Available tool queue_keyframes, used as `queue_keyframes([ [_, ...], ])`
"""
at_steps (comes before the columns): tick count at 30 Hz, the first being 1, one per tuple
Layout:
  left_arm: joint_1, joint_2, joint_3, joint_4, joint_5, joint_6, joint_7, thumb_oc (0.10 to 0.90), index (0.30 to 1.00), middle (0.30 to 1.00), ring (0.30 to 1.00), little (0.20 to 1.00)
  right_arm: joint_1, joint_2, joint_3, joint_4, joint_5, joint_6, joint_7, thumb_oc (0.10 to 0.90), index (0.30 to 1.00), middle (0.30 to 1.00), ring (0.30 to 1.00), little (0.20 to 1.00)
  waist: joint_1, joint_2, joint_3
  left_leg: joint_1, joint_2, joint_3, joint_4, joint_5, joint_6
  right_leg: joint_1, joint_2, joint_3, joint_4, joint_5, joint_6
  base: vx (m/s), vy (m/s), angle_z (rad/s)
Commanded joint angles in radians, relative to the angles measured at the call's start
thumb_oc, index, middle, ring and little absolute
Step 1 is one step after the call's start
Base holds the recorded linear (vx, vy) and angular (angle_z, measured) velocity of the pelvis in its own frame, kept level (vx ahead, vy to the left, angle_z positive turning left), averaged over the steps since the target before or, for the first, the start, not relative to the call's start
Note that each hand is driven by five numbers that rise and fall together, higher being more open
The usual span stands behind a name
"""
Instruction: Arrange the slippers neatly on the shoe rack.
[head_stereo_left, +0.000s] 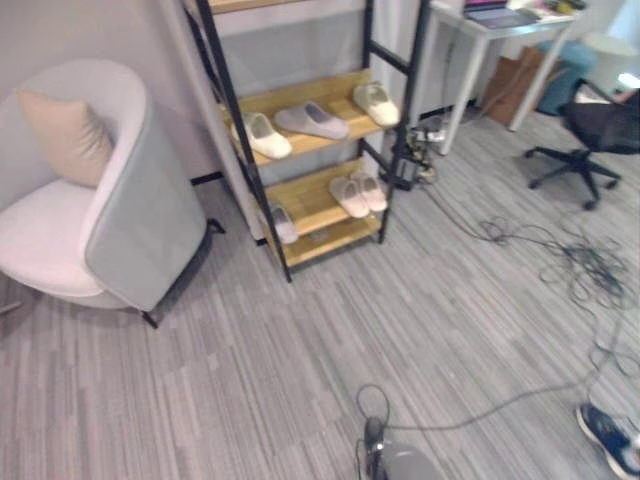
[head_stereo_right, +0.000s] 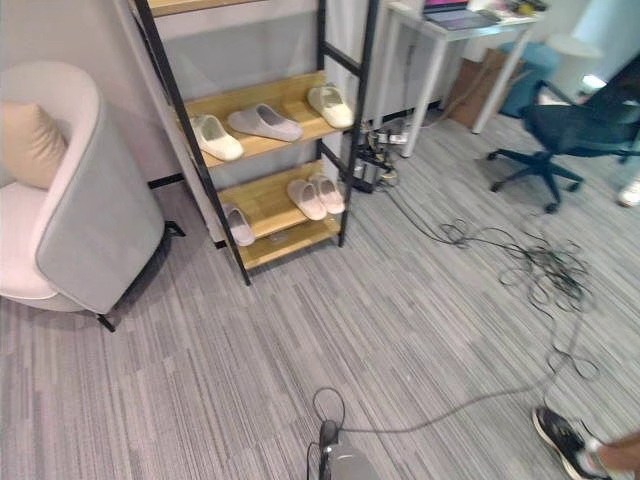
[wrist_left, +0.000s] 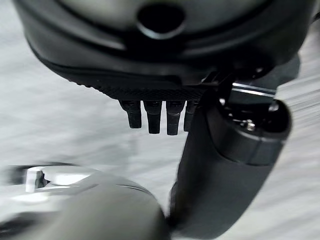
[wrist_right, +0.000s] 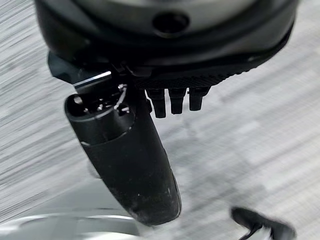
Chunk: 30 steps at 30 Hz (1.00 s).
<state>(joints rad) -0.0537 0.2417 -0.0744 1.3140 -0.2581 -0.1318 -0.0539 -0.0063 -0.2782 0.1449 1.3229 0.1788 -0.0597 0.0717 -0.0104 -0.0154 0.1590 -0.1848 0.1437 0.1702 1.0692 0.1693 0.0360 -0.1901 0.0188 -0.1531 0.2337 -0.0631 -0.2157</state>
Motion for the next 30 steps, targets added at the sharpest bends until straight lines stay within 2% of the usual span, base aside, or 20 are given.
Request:
queue_keyframes([
  [1, -0.015, -0.005, -0.064, -0.005, 0.006, 0.006, 0.001, 0.800, 0.900, 0.900, 0.900, 0.900, 0.018, -0.093, 0.053, -0.080, 0.012, -0.025, -0.044, 0.800, 0.900, 0.900, 0.900, 0.900, 0.012, -0.053, 0.025, 0.020, 0.014, -0.049, -0.315, -0.188, -0.051, 0.085, -0.080, 0.015, -0.087, 0.015, 0.226, 0.35, -0.184, -0.09],
  [3, -0.016, -0.012, -0.074, -0.022, 0.002, -0.005, 0.009, 0.800, 0.900, 0.900, 0.900, 0.900, 0.009, -0.106, 0.059, -0.116, 0.012, -0.032, -0.046, 0.800, 0.900, 0.900, 0.900, 0.900, 0.032, -0.045, 0.026, -0.055, -0.077, -0.009, -0.457, -0.235, -0.037, 0.134, -0.065, 0.020, -0.106, -0.003, 0.239, 0.44, -0.132, -0.01],
  [5, -0.009, -0.019, -0.076, -0.021, -0.002, -0.008, 0.012, 0.800, 0.900, 0.900, 0.900, 0.900, -0.006, -0.117, 0.066, -0.135, 0.012, -0.042, -0.052, 0.800, 0.900, 0.900, 0.900, 0.900, 0.057, -0.030, 0.021, -0.070, -0.134, 0.002, -0.671, -0.233, -0.028, 0.173, -0.043, 0.036, -0.121, -0.026, 0.262, 0.44, -0.041, -0.08],
  [7, -0.001, -0.022, -0.063, -0.014, -0.008, -0.006, 0.011, 0.800, 0.900, 0.900, 0.900, 0.900, -0.014, -0.119, 0.082, -0.152, 0.002, -0.048, -0.057, 0.800, 0.900, 0.900, 0.900, 0.900, 0.091, -0.005, 0.007, -0.094, -0.154, -0.018, -0.897, -0.127, -0.043, 0.233, 0.007, 0.053, -0.149, -0.049, 0.261, 0.52, -0.052, -0.46],
  [9, 0.005, -0.021, -0.050, 0.004, -0.005, -0.004, 0.009, 0.800, 0.900, 0.900, 0.900, 0.900, -0.023, -0.112, 0.096, -0.173, -0.014, -0.049, -0.061, 0.800, 0.900, 0.900, 0.900, 0.900, 0.121, -0.011, 0.009, -0.115, -0.168, -0.008, -1.029, -0.090, -0.058, 0.306, 0.031, 0.081, -0.163, -0.085, 0.257, 0.53, -0.062, -0.67],
  [10, 0.012, -0.019, -0.041, 0.017, -0.002, -0.002, 0.012, 0.800, 0.900, 0.900, 0.900, 0.900, -0.029, -0.109, 0.106, -0.171, -0.025, -0.049, -0.061, 0.800, 0.900, 0.900, 0.900, 0.900, 0.138, -0.014, 0.005, -0.132, -0.171, -0.017, -1.052, -0.080, -0.059, 0.329, 0.042, 0.099, -0.164, -0.096, 0.254, 0.52, -0.023, -0.85],
  [13, 0.043, -0.010, 0.014, 0.079, 0.021, 0.016, 0.014, 0.800, 0.900, 0.900, 0.900, 0.900, -0.024, -0.083, 0.123, -0.170, -0.064, -0.047, -0.054, 0.800, 0.900, 0.900, 0.900, 0.900, 0.160, -0.029, -0.033, -0.097, -0.167, 0.008, -1.076, -0.048, -0.036, 0.374, 0.058, 0.122, -0.131, -0.138, 0.260, 0.54, 0.041, -0.72],
  [15, 0.050, -0.001, 0.044, 0.095, 0.024, 0.024, 0.020, 0.800, 0.900, 0.900, 0.900, 0.900, -0.004, -0.065, 0.125, -0.168, -0.084, -0.040, -0.046, 0.800, 0.900, 0.900, 0.900, 0.900, 0.166, -0.048, -0.055, -0.077, -0.170, 0.019, -1.047, -0.049, -0.016, 0.369, 0.058, 0.123, -0.036, -0.134, 0.279, 0.47, 0.066, -0.12],
  [16, 0.045, 0.008, 0.054, 0.105, 0.025, 0.025, 0.024, 0.800, 0.900, 0.900, 0.900, 0.900, 0.003, -0.053, 0.123, -0.163, -0.084, -0.039, -0.039, 0.800, 0.900, 0.900, 0.900, 0.900, 0.165, -0.068, -0.060, -0.063, -0.184, 0.019, -1.027, -0.073, 0.001, 0.352, 0.044, 0.116, 0.054, -0.088, 0.320, 0.29, 0.042, 0.10],
  [17, 0.045, 0.007, 0.054, 0.105, 0.025, 0.025, 0.024, 0.800, 0.900, 0.900, 0.900, 0.900, 0.003, -0.053, 0.123, -0.163, -0.084, -0.039, -0.039, 0.800, 0.900, 0.900, 0.900, 0.900, 0.166, -0.066, -0.062, -0.066, -0.181, 0.019, -1.026, -0.073, 0.001, 0.349, 0.046, 0.118, 0.053, -0.085, 0.319, 0.31, 0.086, 0.21],
  [18, 0.042, 0.014, 0.066, 0.107, 0.016, 0.029, 0.028, 0.800, 0.900, 0.900, 0.900, 0.900, 0.015, -0.044, 0.122, -0.163, -0.097, -0.033, -0.031, 0.800, 0.900, 0.900, 0.900, 0.900, 0.152, -0.072, -0.055, -0.017, -0.187, 0.023, -1.001, -0.121, 0.030, 0.269, -0.013, 0.066, 0.281, 0.070, 0.428, 0.17, 0.066, 0.27],
  [19, 0.042, 0.014, 0.066, 0.107, 0.016, 0.029, 0.028, 0.800, 0.900, 0.900, 0.900, 0.900, 0.015, -0.045, 0.122, -0.163, -0.097, -0.033, -0.031, 0.800, 0.900, 0.900, 0.900, 0.900, 0.153, -0.069, -0.058, -0.020, -0.184, 0.023, -1.001, -0.120, 0.030, 0.267, -0.011, 0.067, 0.278, 0.073, 0.427, 0.43, 0.151, 0.31],
  [20, 0.028, 0.022, 0.053, 0.081, 0.006, 0.032, 0.034, 0.800, 0.900, 0.900, 0.900, 0.900, 0.018, -0.042, 0.120, -0.173, -0.108, -0.029, -0.029, 0.800, 0.900, 0.900, 0.900, 0.900, 0.135, -0.040, -0.051, 0.046, -0.175, -0.005, -1.002, -0.147, 0.052, 0.196, -0.058, 0.006, 0.455, 0.159, 0.425, 0.35, 0.116, 0.26],
  [21, 0.022, 0.025, 0.047, 0.071, 0.005, 0.034, 0.035, 0.800, 0.900, 0.900, 0.900, 0.900, 0.020, -0.041, 0.119, -0.174, -0.111, -0.027, -0.031, 0.800, 0.900, 0.900, 0.900, 0.900, 0.123, -0.027, -0.047, 0.079, -0.174, -0.027, -1.007, -0.161, 0.062, 0.154, -0.074, -0.015, 0.512, 0.136, 0.402, 0.47, 0.125, 0.12],
  [22, 0.020, 0.027, 0.046, 0.068, 0.004, 0.033, 0.039, 0.800, 0.900, 0.900, 0.900, 0.900, 0.020, -0.037, 0.123, -0.173, -0.112, -0.027, -0.034, 0.800, 0.900, 0.900, 0.900, 0.900, 0.114, -0.029, -0.040, 0.114, -0.188, -0.050, -1.011, -0.174, 0.065, 0.127, -0.098, -0.032, 0.509, 0.096, 0.382, 0.21, 0.040, 0.13],
  [23, 0.020, 0.027, 0.046, 0.068, 0.004, 0.033, 0.039, 0.800, 0.900, 0.900, 0.900, 0.900, 0.020, -0.037, 0.123, -0.173, -0.112, -0.027, -0.034, 0.800, 0.900, 0.900, 0.900, 0.900, 0.114, -0.026, -0.041, 0.112, -0.186, -0.051, -1.011, -0.173, 0.065, 0.127, -0.095, -0.034, 0.506, 0.099, 0.381, 0.29, -0.048, 0.17],
  [24, 0.010, 0.026, 0.032, 0.062, 0.003, 0.030, 0.039, 0.800, 0.900, 0.900, 0.900, 0.900, 0.018, -0.035, 0.130, -0.174, -0.105, -0.031, -0.037, 0.800, 0.900, 0.900, 0.900, 0.900, 0.103, -0.027, -0.035, 0.144, -0.191, -0.084, -0.999, -0.194, 0.058, 0.103, -0.107, -0.049, 0.390, 0.044, 0.351, 0.26, -0.110, 0.39],
  [25, 0.010, 0.025, 0.029, 0.063, 0.004, 0.028, 0.036, 0.800, 0.900, 0.900, 0.900, 0.900, 0.016, -0.035, 0.132, -0.176, -0.106, -0.031, -0.037, 0.800, 0.900, 0.900, 0.900, 0.900, 0.097, -0.029, -0.030, 0.156, -0.193, -0.105, -0.984, -0.209, 0.052, 0.100, -0.111, -0.043, 0.325, 0.012, 0.340, 0.36, -0.165, 0.46],
  [27, 0.014, 0.021, 0.019, 0.076, 0.021, 0.025, 0.038, 0.800, 0.900, 0.900, 0.900, 0.900, 0.010, -0.038, 0.140, -0.194, -0.109, -0.032, -0.039, 0.800, 0.900, 0.900, 0.900, 0.900, 0.084, -0.035, -0.025, 0.176, -0.197, -0.147, -0.965, -0.236, 0.042, 0.071, -0.111, 0.038, 0.198, 0.007, 0.337, 0.27, -0.161, 0.62],
  [30, 0.018, 0.018, 0.019, 0.095, 0.027, 0.021, 0.043, 0.800, 0.900, 0.900, 0.900, 0.900, 0.015, -0.034, 0.142, -0.219, -0.098, -0.034, -0.039, 0.800, 0.900, 0.900, 0.900, 0.900, 0.065, -0.046, -0.024, 0.195, -0.203, -0.198, -0.947, -0.273, 0.025, 0.033, -0.109, 0.192, 0.043, 0.056, 0.353, 0.26, -0.186, 0.89],
])
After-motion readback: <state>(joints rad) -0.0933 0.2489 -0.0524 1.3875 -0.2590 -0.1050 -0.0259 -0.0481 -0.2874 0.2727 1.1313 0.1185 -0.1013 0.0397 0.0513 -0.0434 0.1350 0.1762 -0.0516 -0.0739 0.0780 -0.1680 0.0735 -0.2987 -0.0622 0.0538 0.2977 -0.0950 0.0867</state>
